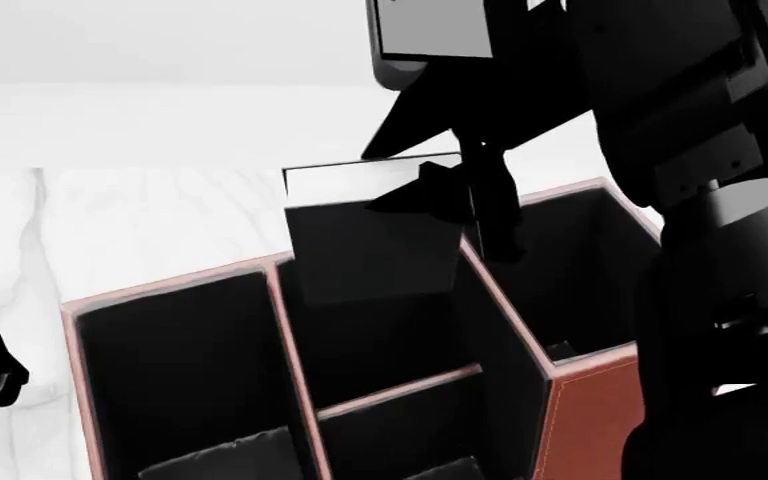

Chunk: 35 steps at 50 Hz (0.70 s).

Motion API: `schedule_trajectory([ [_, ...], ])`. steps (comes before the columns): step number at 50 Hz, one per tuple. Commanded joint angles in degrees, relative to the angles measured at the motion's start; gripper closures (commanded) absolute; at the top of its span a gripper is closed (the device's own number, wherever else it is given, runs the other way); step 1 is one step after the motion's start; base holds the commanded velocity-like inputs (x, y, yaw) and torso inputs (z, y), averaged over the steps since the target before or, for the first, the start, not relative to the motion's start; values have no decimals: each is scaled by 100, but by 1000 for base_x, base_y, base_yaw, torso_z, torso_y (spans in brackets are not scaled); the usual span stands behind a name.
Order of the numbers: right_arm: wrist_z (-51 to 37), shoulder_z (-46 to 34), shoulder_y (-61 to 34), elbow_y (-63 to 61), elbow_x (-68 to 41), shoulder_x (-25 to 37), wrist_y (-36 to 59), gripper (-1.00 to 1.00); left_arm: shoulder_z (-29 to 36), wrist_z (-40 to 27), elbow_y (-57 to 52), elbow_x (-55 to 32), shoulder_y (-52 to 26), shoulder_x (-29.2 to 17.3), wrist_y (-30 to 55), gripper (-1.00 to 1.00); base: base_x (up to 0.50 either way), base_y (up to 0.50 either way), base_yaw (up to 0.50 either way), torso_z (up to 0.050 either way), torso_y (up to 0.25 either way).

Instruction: Pick up the book and place it in the front compartment of the caddy.

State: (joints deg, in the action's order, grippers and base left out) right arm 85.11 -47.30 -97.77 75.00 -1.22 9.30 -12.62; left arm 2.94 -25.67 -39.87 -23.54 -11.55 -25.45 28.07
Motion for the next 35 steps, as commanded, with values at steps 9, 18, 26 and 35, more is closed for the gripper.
schedule_trajectory([
  [9,-69,457,105,-2,125,-156,52,100,-134,108,-13,66,0,72,-50,-100,0,0,0,0,1],
  [18,-85,386,172,-2,135,-203,121,100,-146,101,-31,41,3,49,-42,-100,0,0,0,0,1],
  [26,-136,330,219,-2,131,-213,199,100,-135,103,-19,35,20,43,-66,-100,0,0,0,0,1],
  [35,-191,302,273,-2,120,-213,279,100,-117,96,5,95,60,39,-165,-100,0,0,0,1,1],
])
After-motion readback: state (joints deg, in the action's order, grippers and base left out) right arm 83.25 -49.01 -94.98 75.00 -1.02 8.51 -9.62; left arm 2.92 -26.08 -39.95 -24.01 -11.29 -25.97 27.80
